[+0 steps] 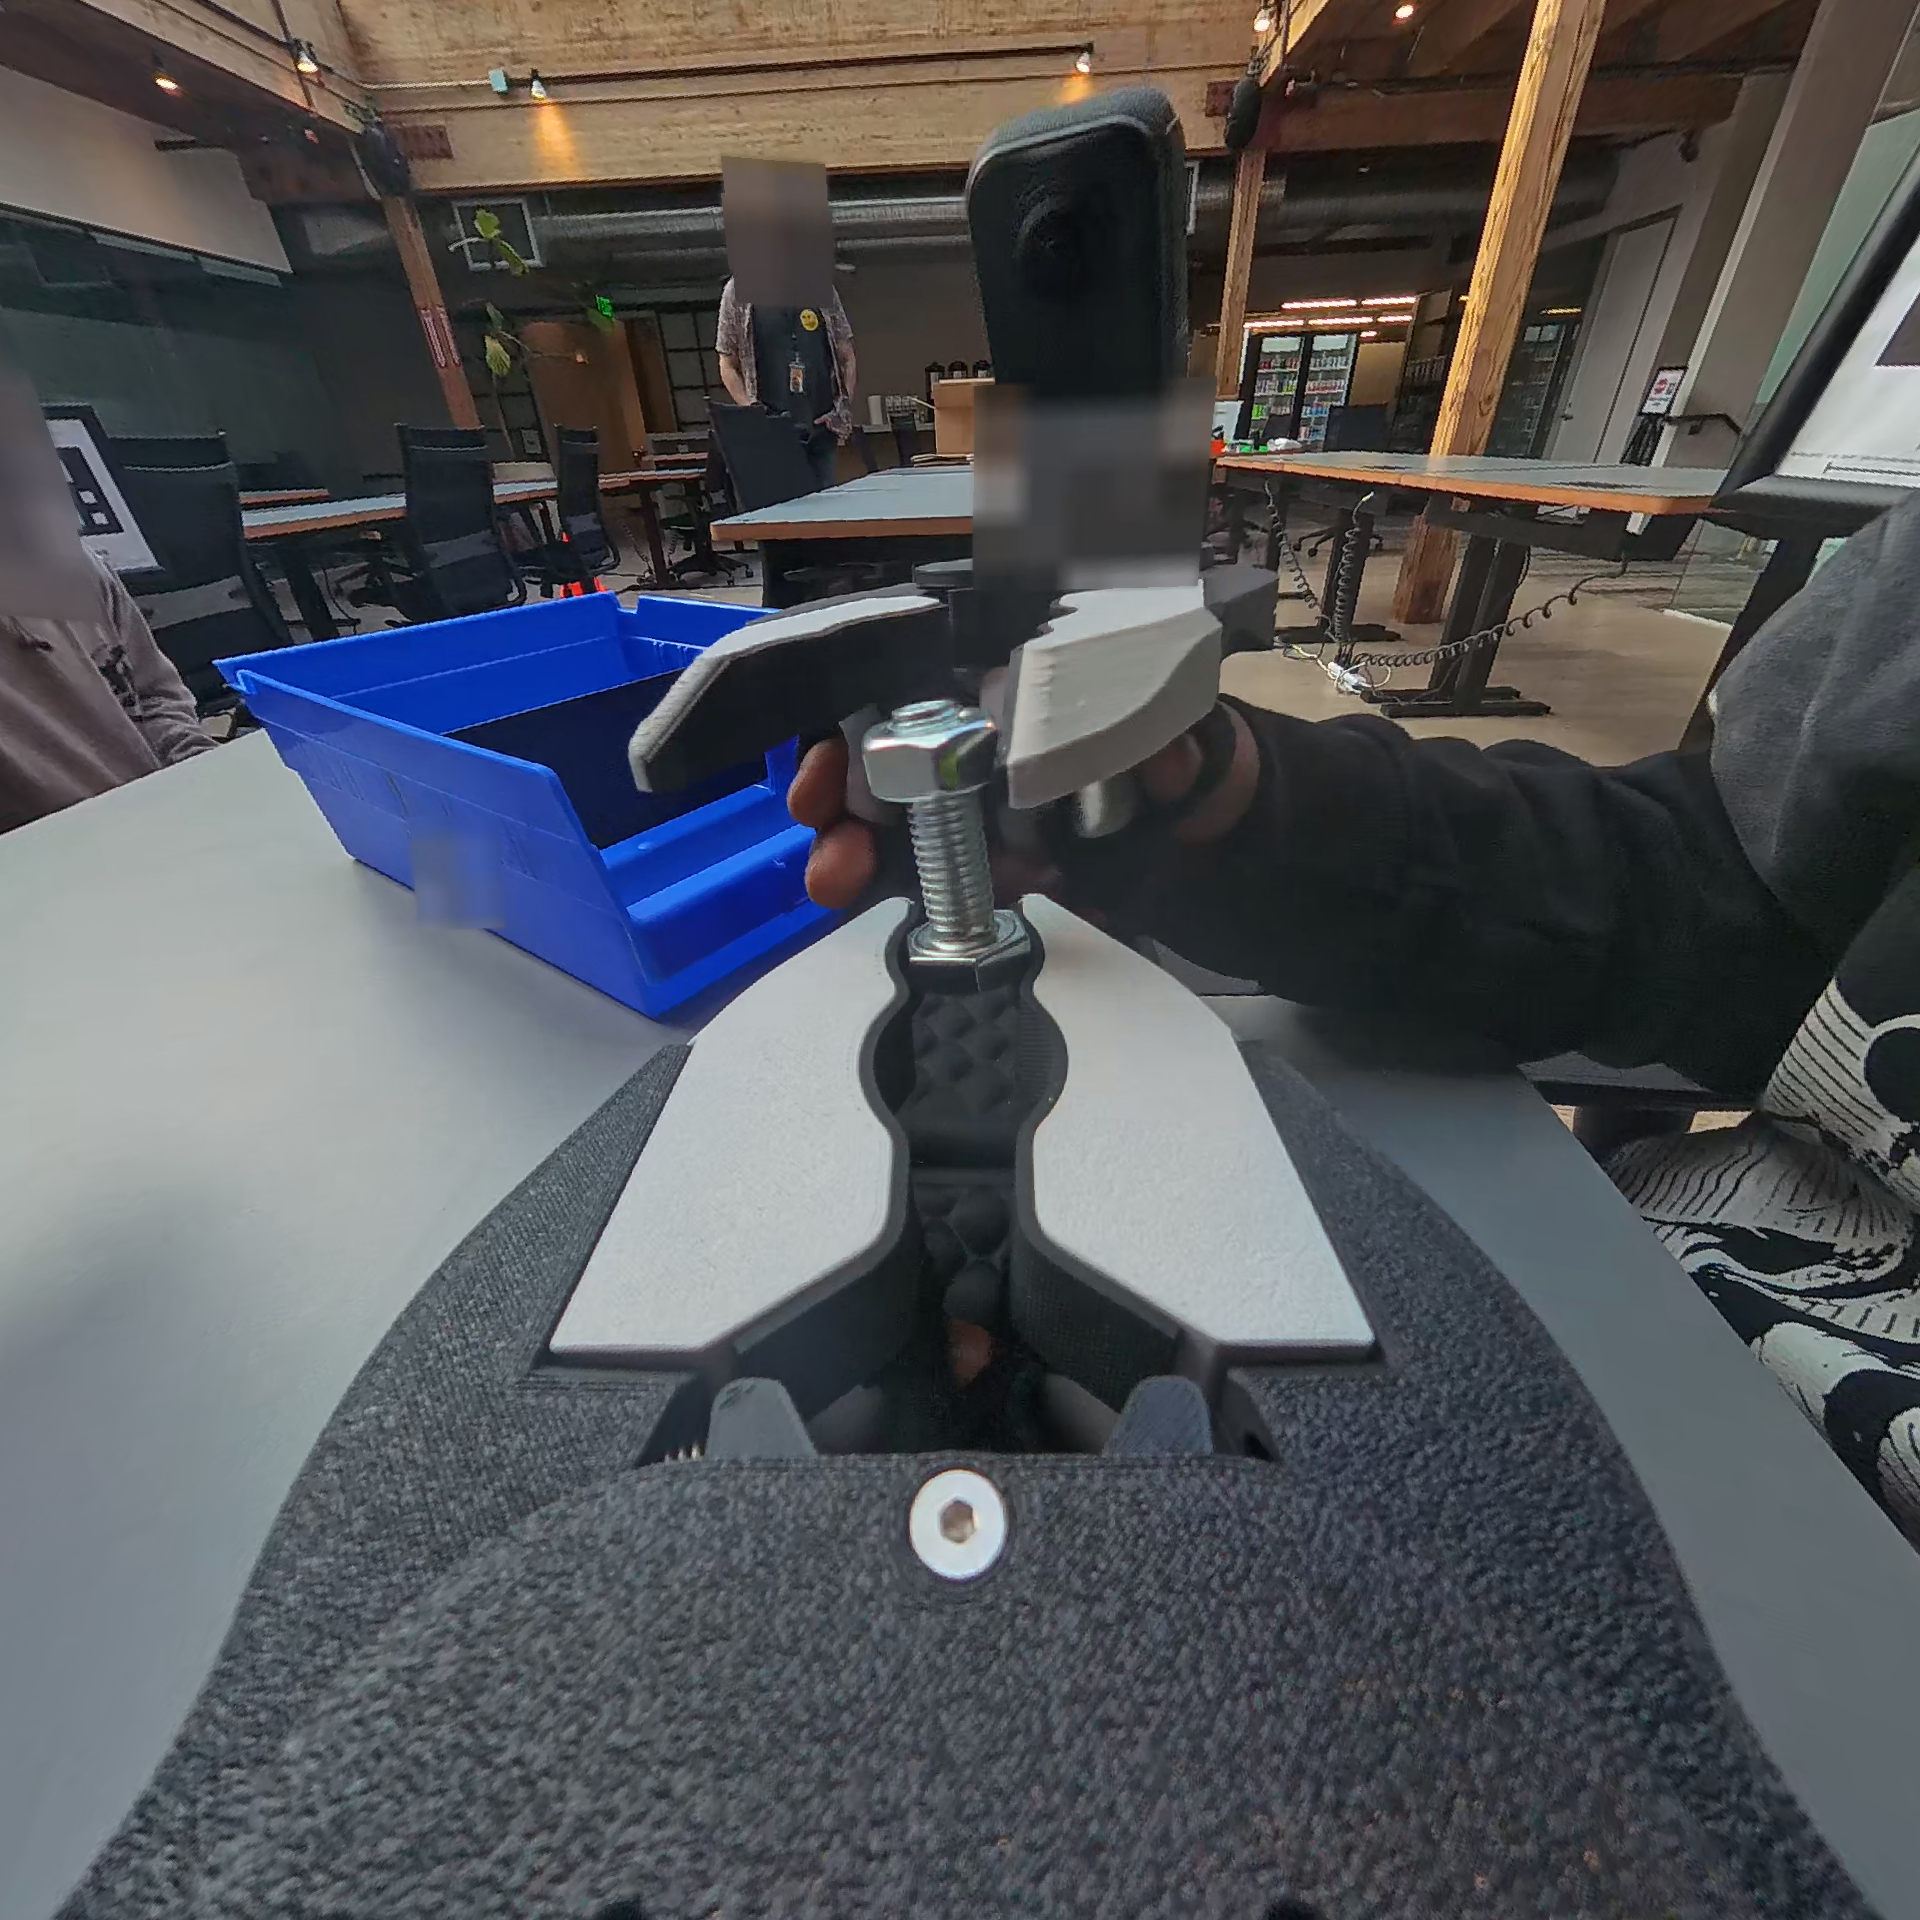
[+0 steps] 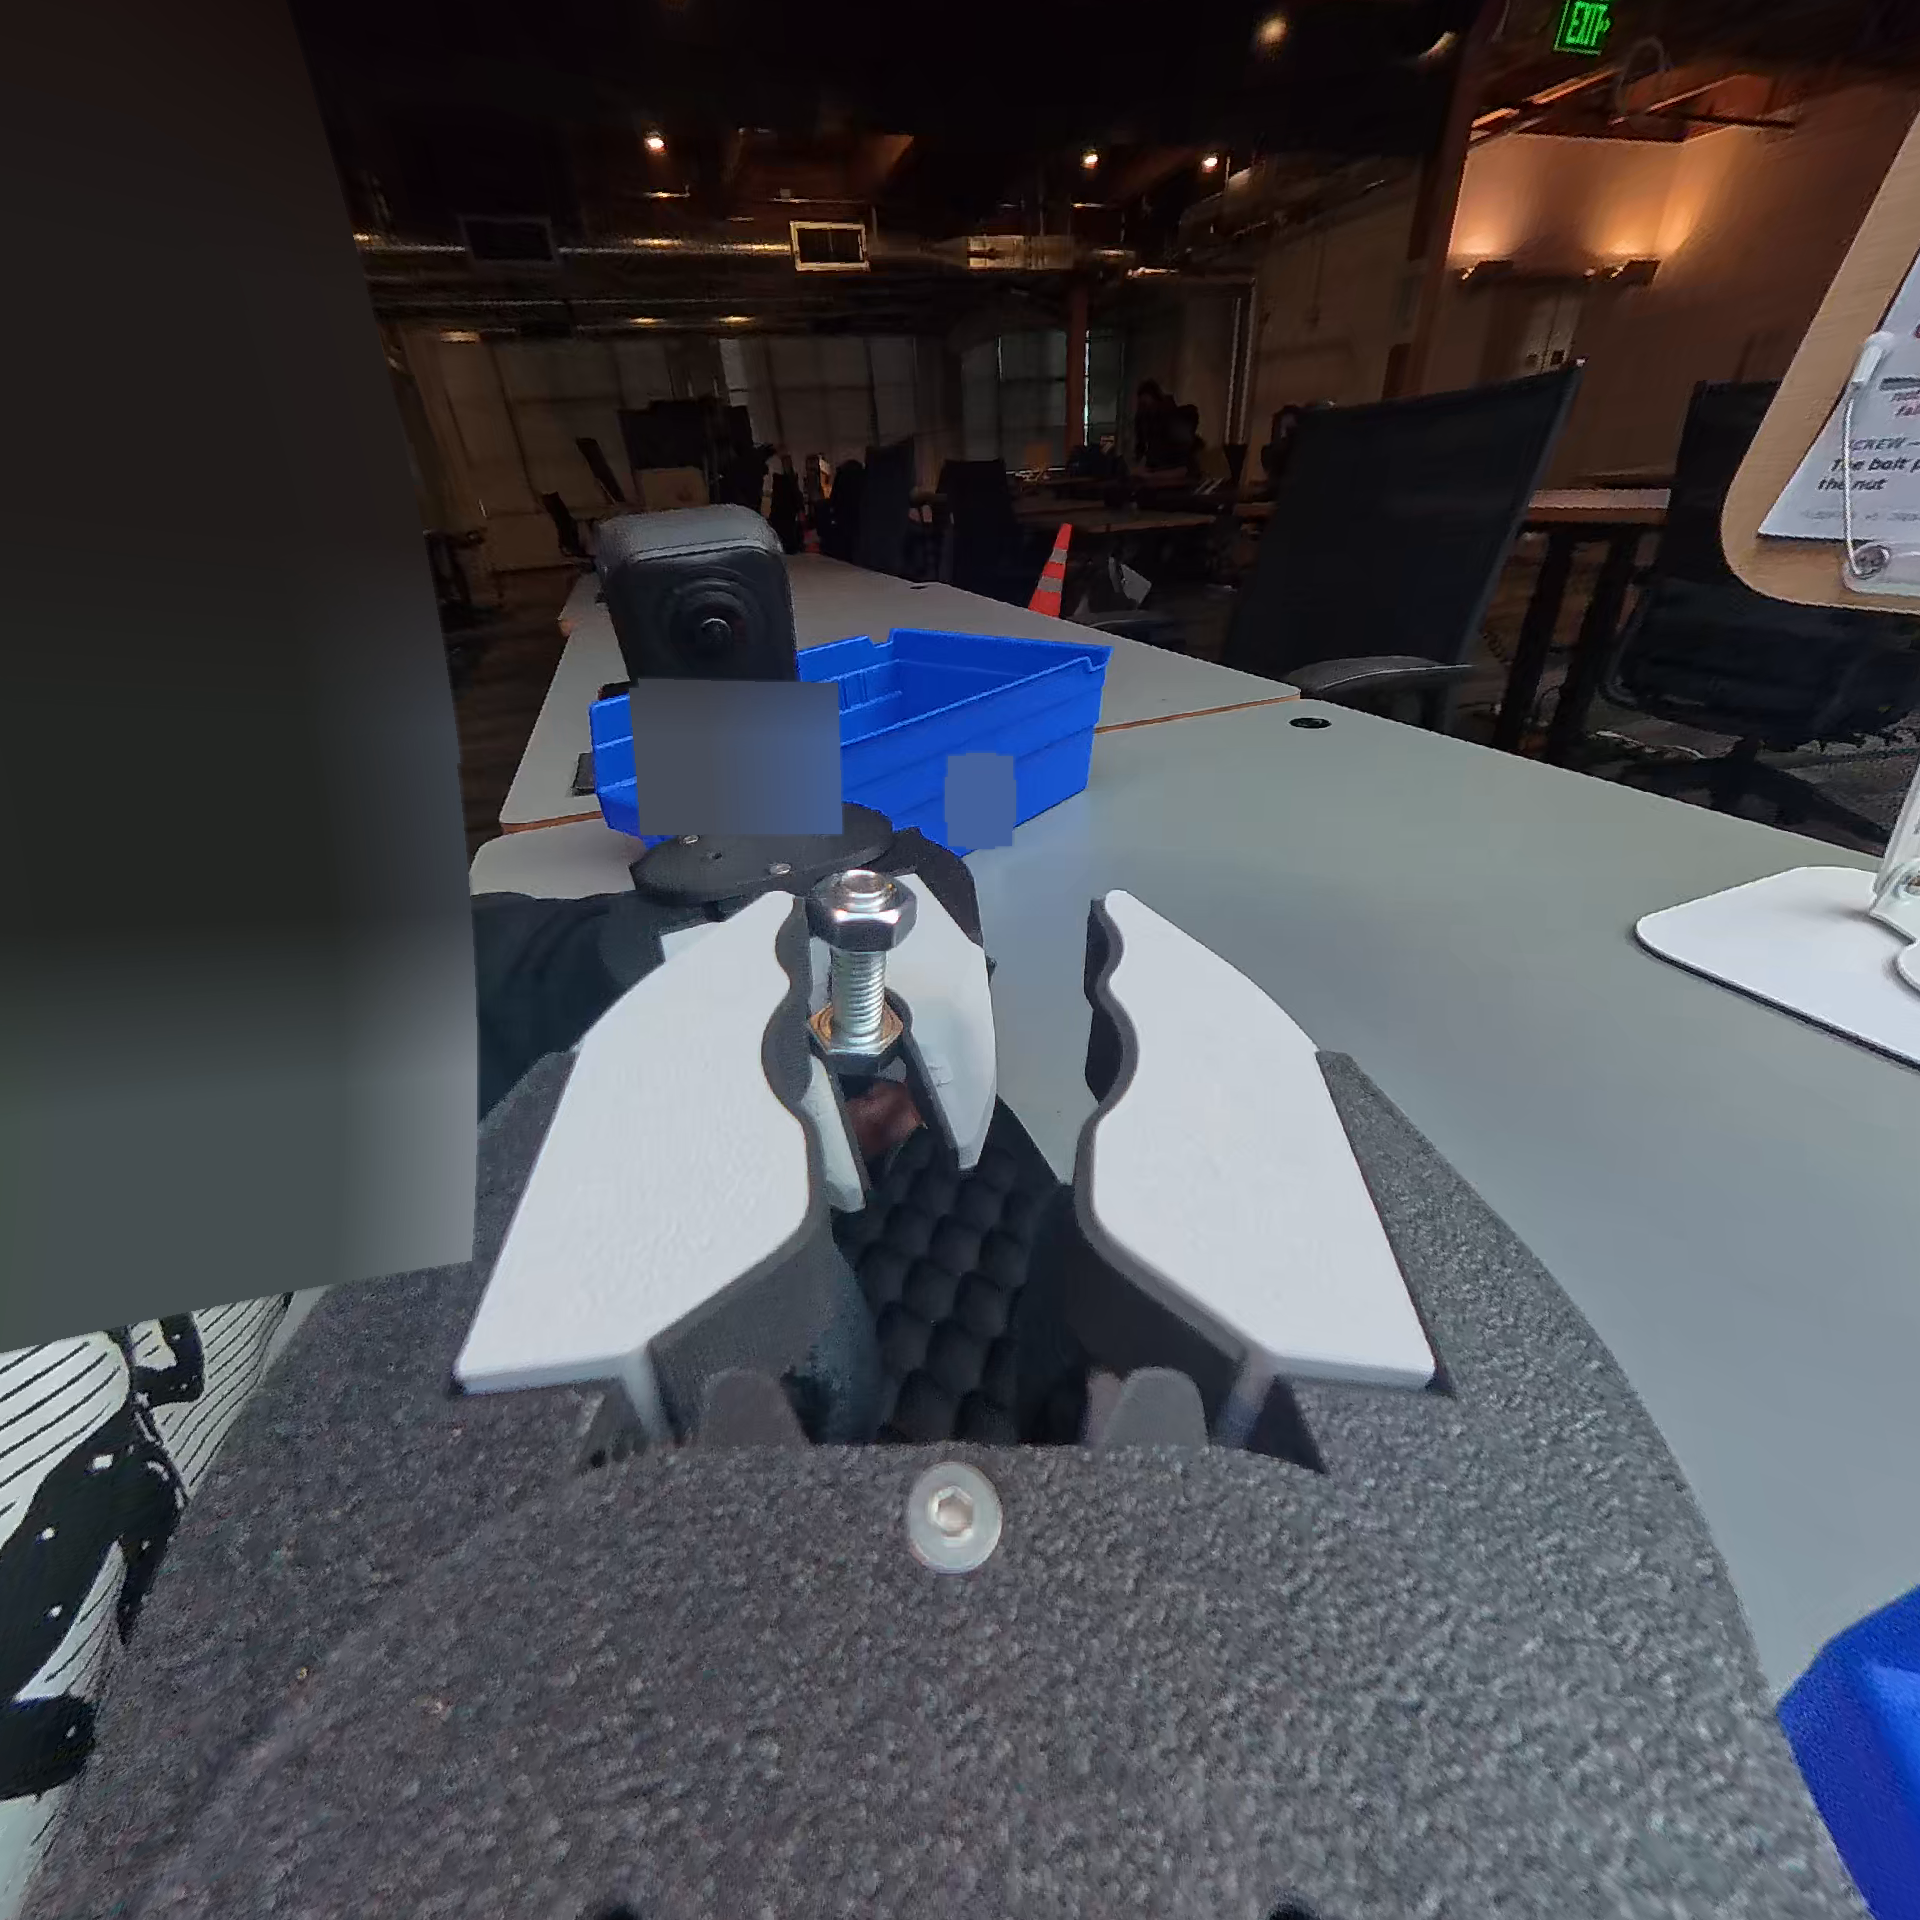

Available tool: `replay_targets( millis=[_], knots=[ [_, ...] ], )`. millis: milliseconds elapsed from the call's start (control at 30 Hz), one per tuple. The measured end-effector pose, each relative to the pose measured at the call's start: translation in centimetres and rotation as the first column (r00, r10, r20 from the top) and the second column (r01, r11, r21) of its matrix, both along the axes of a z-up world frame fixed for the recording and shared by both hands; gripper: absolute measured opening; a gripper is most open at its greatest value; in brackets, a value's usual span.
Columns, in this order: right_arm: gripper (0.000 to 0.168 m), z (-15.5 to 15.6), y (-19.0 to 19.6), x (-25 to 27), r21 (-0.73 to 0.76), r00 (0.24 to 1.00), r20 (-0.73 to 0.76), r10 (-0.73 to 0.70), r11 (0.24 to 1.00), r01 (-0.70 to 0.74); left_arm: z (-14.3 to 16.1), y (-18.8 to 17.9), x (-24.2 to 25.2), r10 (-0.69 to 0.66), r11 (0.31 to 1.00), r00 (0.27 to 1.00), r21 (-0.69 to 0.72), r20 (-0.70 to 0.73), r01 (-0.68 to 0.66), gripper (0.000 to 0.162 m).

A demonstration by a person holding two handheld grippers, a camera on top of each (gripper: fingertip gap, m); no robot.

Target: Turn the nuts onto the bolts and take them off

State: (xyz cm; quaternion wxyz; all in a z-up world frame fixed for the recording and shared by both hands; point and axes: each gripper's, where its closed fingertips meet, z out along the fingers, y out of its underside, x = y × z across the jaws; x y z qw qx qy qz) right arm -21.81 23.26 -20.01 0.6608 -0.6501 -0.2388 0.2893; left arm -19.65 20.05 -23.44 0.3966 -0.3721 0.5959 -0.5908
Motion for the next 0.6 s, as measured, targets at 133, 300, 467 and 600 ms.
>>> replay_targets(
  millis=[133, 300, 467, 600],
  knots=[
    [0.030, -0.1, -0.8, 1.3, 0.015, 1.000, 0.008, -0.028, 1.000, 0.027, 0.0, 0.0, 0.0, 0.002, 1.000, 1.000, -0.001, 0.001, -0.002, 0.015],
    [0.013, 0.2, -1.4, 1.8, 0.040, 1.000, -0.002, -0.025, 0.999, 0.025, 0.0, 0.0, 0.0, 0.002, 1.000, 1.000, 0.002, 0.000, -0.002, 0.015],
    [0.047, 0.2, -1.0, 0.0, 0.012, 0.999, -0.009, 0.036, 0.999, -0.036, 0.0, 0.0, 0.0, 0.002, 1.000, 1.000, 0.003, 0.000, -0.002, 0.015],
    [0.053, 0.3, 0.1, -1.3, 0.003, 0.999, -0.011, 0.047, 0.999, -0.047, 0.0, 0.0, 0.0, 0.001, 1.000, 1.000, 0.002, 0.000, -0.001, 0.015]
  ],
)
